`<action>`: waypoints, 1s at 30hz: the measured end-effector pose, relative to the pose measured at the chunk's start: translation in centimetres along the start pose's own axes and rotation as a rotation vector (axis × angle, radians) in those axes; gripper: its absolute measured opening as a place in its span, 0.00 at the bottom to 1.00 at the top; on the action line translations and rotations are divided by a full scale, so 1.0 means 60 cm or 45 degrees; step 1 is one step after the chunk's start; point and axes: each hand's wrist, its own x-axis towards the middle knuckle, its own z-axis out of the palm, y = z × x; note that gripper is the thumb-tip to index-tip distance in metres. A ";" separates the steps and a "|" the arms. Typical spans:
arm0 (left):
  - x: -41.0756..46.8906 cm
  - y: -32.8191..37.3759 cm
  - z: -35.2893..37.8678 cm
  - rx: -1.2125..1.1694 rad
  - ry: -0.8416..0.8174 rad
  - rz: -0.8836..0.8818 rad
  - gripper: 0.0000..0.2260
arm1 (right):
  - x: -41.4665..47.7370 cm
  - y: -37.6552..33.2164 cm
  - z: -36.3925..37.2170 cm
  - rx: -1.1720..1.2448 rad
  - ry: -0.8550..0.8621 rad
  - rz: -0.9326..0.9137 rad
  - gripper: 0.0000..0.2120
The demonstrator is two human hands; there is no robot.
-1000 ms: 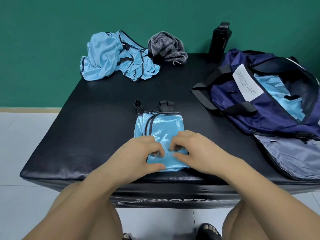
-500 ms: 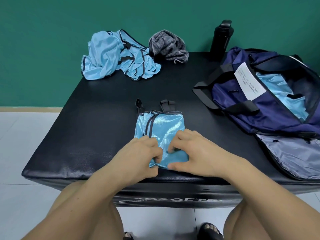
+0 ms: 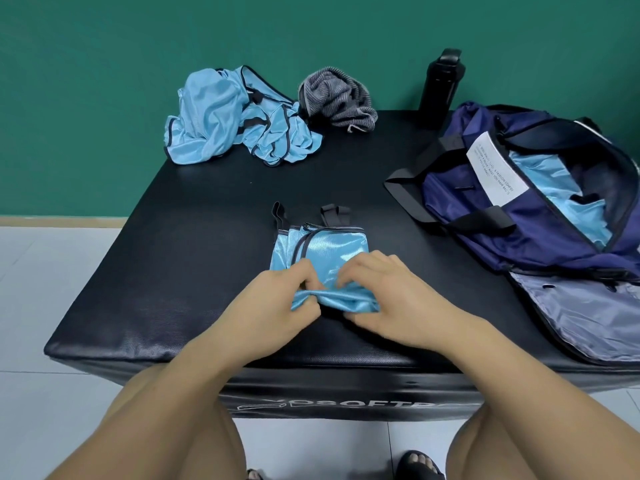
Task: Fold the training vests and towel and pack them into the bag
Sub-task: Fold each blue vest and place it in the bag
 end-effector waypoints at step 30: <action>0.079 -0.032 0.023 -0.311 0.484 -0.629 0.22 | 0.066 0.023 0.032 0.415 0.531 0.780 0.24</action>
